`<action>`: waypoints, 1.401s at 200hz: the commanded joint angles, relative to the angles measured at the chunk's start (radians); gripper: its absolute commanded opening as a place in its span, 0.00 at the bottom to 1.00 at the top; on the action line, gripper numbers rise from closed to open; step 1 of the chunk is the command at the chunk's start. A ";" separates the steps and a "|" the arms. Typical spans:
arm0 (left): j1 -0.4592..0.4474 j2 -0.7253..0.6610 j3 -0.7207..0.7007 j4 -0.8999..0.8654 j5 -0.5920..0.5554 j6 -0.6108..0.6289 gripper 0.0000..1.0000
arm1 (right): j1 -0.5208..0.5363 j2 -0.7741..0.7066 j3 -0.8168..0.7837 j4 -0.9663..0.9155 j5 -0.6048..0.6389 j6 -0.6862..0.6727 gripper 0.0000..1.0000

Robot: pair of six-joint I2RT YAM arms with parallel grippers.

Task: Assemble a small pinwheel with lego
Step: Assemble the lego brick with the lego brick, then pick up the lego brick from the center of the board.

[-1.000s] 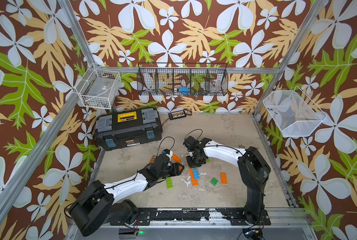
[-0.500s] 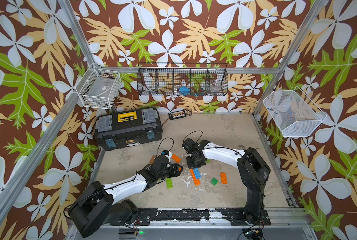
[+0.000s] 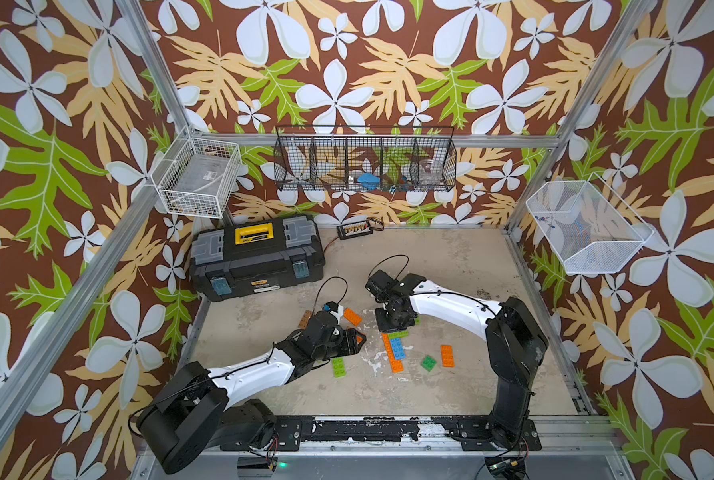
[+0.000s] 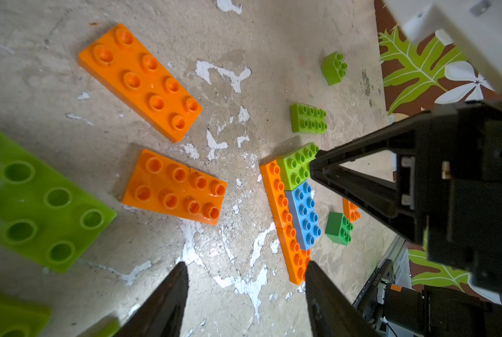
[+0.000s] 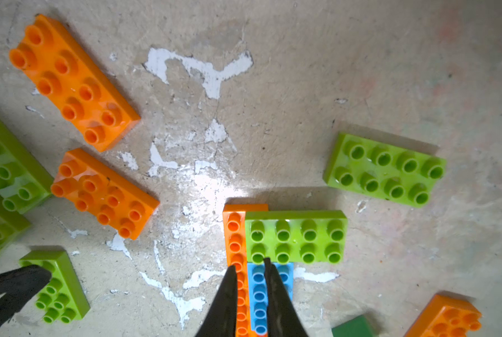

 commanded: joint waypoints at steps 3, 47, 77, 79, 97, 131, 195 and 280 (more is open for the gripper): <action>0.002 0.030 0.012 0.045 0.043 0.016 0.62 | 0.000 -0.016 -0.014 -0.030 0.008 -0.002 0.19; 0.001 0.091 0.061 0.053 0.059 0.028 0.61 | -0.038 -0.085 -0.067 0.006 0.033 -0.044 0.19; -0.020 0.164 0.152 0.019 0.052 0.065 0.61 | -0.108 -0.145 -0.142 0.026 0.018 -0.083 0.20; -0.023 0.168 0.159 0.015 0.050 0.069 0.61 | -0.110 -0.149 -0.147 0.026 0.019 -0.084 0.20; -0.061 0.199 0.211 -0.030 0.011 0.101 0.61 | -0.139 -0.191 -0.199 0.020 0.033 -0.091 0.20; -0.168 0.235 0.269 -0.067 -0.056 0.132 0.61 | -0.198 -0.309 -0.339 0.000 0.040 -0.080 0.21; -0.426 0.260 0.329 -0.052 -0.187 0.153 0.61 | -0.248 -0.532 -0.583 -0.090 0.065 -0.013 0.21; -0.477 0.323 0.367 -0.034 -0.180 0.135 0.61 | -0.320 -0.554 -0.664 0.011 -0.078 -0.086 0.23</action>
